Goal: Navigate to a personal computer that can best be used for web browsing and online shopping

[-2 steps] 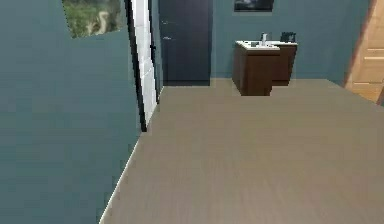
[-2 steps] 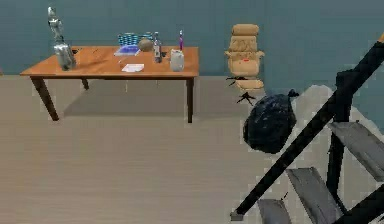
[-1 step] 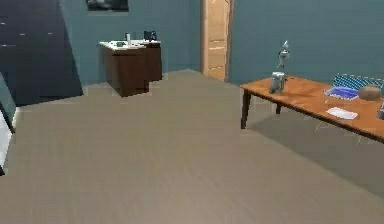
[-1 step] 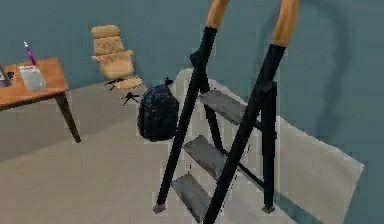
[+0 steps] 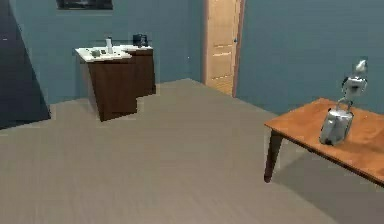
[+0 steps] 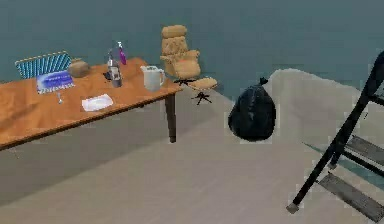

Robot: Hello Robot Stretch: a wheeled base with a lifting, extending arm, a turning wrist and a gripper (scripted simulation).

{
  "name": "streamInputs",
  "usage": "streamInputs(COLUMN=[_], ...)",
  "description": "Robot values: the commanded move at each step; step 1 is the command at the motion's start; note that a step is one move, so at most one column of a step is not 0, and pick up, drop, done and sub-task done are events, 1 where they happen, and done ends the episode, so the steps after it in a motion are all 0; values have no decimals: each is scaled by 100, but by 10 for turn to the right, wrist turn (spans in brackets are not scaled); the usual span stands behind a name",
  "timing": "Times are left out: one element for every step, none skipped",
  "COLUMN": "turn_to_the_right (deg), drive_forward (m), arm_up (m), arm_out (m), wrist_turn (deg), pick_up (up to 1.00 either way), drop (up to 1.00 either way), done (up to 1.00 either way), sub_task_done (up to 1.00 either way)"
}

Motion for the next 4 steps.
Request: streamInputs(turn_to_the_right=[0,0,30,0], drive_forward=[100,45,0,100], arm_up=[0,0,0,0], arm_out=[0,0,0,0], wrist_turn=[0,0,0,0], pick_up=[0,0,0,0], drop=[0,0,0,0], done=[0,0,0,0], sub_task_done=[0,0,0,0])
